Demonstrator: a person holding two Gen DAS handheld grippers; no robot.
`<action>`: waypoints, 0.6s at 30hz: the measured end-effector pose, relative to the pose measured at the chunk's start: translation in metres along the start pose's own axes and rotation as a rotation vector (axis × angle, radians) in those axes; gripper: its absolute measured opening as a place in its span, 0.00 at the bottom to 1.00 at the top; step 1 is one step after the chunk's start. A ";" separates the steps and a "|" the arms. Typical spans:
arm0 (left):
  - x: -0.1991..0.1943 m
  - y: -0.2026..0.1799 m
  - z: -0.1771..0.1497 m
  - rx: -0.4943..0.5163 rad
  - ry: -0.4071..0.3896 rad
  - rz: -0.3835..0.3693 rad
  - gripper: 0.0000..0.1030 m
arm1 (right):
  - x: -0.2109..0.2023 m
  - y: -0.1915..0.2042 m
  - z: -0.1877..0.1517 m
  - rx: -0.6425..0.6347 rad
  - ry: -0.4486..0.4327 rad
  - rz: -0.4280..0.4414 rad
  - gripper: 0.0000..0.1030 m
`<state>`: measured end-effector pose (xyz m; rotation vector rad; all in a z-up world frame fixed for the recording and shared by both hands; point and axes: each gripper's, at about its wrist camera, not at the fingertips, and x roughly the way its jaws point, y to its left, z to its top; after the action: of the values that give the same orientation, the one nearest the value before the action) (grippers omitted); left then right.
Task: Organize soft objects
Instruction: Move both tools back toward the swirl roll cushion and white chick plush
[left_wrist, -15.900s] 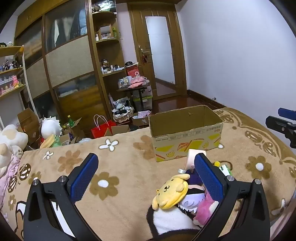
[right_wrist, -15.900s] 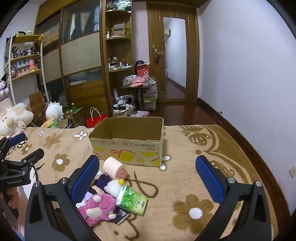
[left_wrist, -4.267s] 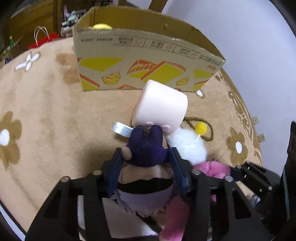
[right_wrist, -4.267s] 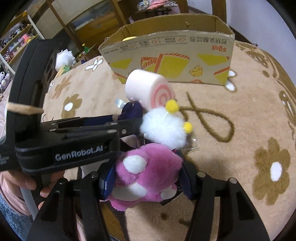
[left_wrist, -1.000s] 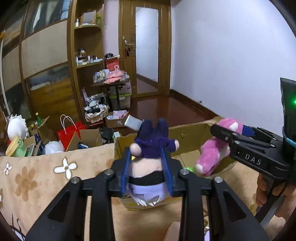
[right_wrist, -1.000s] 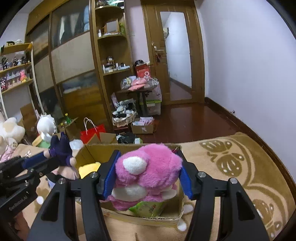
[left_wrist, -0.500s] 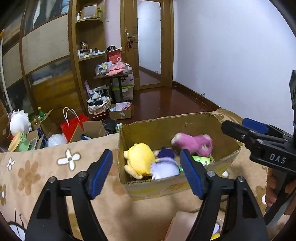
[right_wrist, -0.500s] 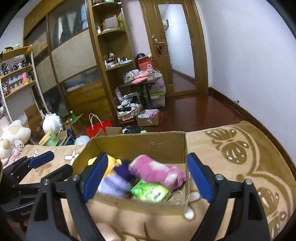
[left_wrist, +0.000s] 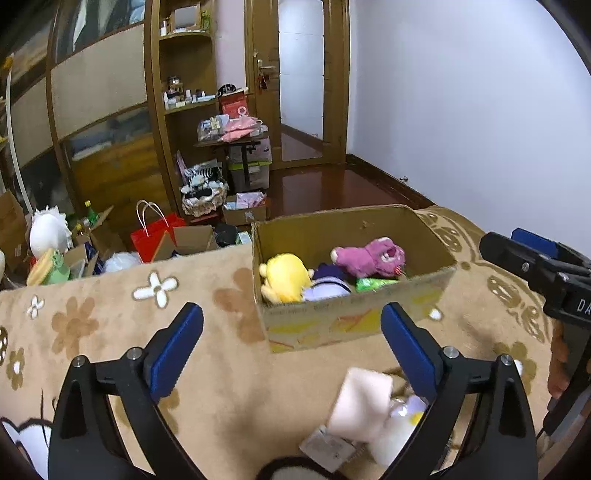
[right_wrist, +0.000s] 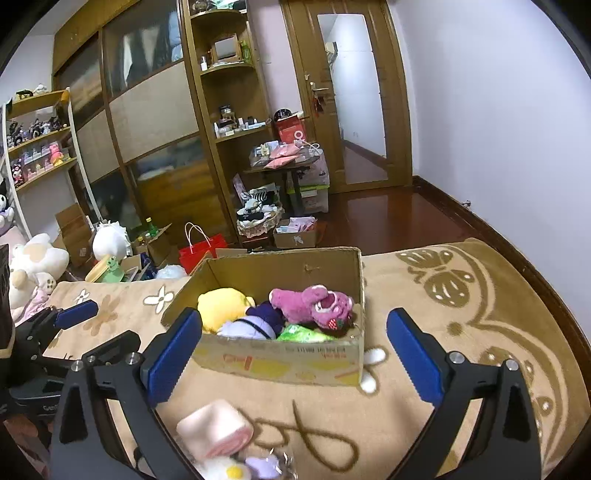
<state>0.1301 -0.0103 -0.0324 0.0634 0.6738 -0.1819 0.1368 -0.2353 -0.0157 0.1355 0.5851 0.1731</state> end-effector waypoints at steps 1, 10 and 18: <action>-0.004 0.000 -0.003 -0.008 0.008 -0.012 0.95 | -0.005 0.001 -0.002 -0.001 0.004 -0.001 1.00; -0.026 -0.009 -0.018 0.034 0.076 -0.018 0.96 | -0.036 0.006 -0.029 0.004 0.049 -0.010 1.00; -0.023 -0.004 -0.030 0.014 0.155 -0.043 0.96 | -0.040 0.011 -0.050 -0.011 0.125 -0.027 1.00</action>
<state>0.0933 -0.0075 -0.0414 0.0770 0.8285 -0.2251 0.0746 -0.2287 -0.0332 0.1064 0.7096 0.1598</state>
